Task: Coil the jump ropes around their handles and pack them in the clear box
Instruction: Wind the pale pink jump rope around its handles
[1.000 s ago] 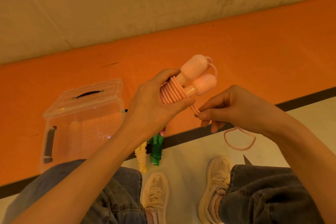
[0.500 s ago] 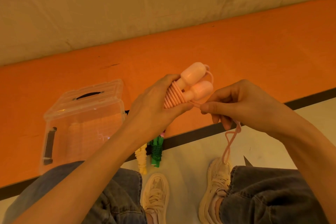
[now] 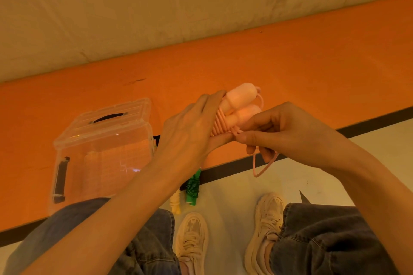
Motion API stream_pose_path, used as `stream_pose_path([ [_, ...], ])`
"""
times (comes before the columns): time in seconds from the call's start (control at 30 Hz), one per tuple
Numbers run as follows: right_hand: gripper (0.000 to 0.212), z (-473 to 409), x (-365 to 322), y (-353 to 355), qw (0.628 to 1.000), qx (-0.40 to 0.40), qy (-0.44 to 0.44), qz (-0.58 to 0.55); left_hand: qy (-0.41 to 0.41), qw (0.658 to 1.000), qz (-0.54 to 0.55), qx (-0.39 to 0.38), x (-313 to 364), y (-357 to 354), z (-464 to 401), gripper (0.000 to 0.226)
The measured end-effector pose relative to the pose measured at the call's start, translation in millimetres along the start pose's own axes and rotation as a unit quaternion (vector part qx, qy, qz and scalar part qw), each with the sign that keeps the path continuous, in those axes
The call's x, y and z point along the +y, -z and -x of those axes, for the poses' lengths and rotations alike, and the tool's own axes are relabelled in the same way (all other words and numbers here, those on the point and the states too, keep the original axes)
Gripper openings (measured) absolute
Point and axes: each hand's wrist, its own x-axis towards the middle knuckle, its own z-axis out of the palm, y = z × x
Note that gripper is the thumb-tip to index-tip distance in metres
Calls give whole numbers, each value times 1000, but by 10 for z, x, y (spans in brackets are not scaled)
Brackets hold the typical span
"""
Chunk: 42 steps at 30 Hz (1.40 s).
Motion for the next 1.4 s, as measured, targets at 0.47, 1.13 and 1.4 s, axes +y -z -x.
stream_pose_path([
  [0.47,23,135,-28,304,988,85,104,74,36,995,-14,-89,-5,13,15,54],
  [1.13,13,-312,75,287,969,212,98,-84,-39,992,48,-113,41,86,6,75],
  [1.4,10,-347,200,316,971,234,43,-24,-78,987,116,-78,50,128,27,64],
])
